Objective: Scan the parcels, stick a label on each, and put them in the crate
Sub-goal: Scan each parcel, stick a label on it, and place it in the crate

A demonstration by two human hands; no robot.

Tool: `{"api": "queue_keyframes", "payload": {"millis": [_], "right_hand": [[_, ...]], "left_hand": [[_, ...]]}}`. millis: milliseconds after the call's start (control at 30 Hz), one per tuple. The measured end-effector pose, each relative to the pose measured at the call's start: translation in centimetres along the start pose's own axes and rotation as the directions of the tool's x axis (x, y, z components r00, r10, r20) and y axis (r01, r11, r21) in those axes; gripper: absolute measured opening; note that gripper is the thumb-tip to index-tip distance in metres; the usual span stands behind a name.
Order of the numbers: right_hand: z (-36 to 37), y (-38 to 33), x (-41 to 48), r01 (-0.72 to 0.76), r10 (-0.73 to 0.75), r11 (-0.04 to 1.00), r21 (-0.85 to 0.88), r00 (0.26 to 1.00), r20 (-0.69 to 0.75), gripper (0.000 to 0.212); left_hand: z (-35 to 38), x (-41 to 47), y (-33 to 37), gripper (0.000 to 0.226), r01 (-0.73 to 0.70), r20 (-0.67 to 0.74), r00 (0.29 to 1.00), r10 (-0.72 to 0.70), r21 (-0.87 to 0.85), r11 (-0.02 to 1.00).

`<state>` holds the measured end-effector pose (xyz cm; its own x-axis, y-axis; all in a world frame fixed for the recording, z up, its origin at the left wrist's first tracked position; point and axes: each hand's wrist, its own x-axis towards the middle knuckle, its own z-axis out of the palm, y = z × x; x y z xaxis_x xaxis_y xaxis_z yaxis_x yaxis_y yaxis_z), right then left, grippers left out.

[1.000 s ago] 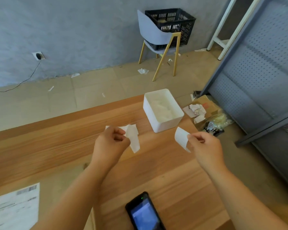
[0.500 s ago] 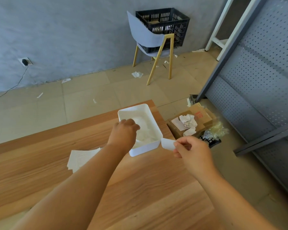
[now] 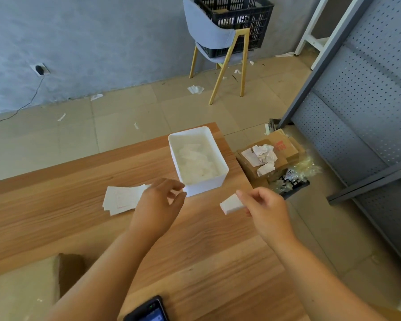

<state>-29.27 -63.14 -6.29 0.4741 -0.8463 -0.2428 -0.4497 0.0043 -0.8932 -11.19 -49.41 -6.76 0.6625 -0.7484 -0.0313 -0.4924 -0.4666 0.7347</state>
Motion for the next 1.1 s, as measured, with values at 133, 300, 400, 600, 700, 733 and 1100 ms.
{"api": "queue_keyframes", "payload": {"millis": [133, 300, 400, 600, 700, 733, 1100], "right_hand": [[1.5, 0.4, -1.9, -0.04, 0.042, 0.999, -0.03, 0.995, 0.093, 0.018], [3.9, -0.7, -5.5, -0.059, 0.011, 0.99, 0.127, 0.937, 0.348, 0.035], [5.8, -1.4, -8.2, -0.061, -0.03, 0.983, 0.175, 0.879, 0.476, 0.04], [10.7, -2.6, -13.7, -0.048, -0.066, 0.985, 0.166, 0.783, 0.619, 0.037], [13.2, -2.7, -16.0, -0.063, -0.057, 0.984, 0.164, 0.769, 0.637, 0.033], [14.0, -2.7, -16.6, -0.069, -0.051, 0.984, 0.162, 0.77, 0.636, 0.032], [23.3, -2.6, -23.3, -0.087, 0.074, 0.996, 0.011, 0.904, 0.421, 0.027]], "left_hand": [[-1.0, -4.7, -1.4, 0.005, 0.31, 0.052, 0.95, -0.308, -0.273, 0.911], [-3.0, -9.6, -3.9, 0.006, 0.406, 0.137, 0.914, -0.382, -0.302, 0.862], [-4.9, -12.3, -5.4, 0.022, 0.473, 0.204, 0.881, -0.427, -0.384, 0.793], [-8.8, -17.0, -8.6, 0.027, 0.585, 0.345, 0.811, -0.472, -0.475, 0.658], [-10.7, -19.4, -10.5, 0.022, 0.552, 0.285, 0.831, -0.478, -0.533, 0.641], [-11.5, -20.2, -11.2, 0.023, 0.535, 0.266, 0.84, -0.472, -0.548, 0.643], [-18.7, -27.4, -16.9, 0.018, 0.329, -0.054, 0.895, -0.443, -0.593, 0.735]]}}
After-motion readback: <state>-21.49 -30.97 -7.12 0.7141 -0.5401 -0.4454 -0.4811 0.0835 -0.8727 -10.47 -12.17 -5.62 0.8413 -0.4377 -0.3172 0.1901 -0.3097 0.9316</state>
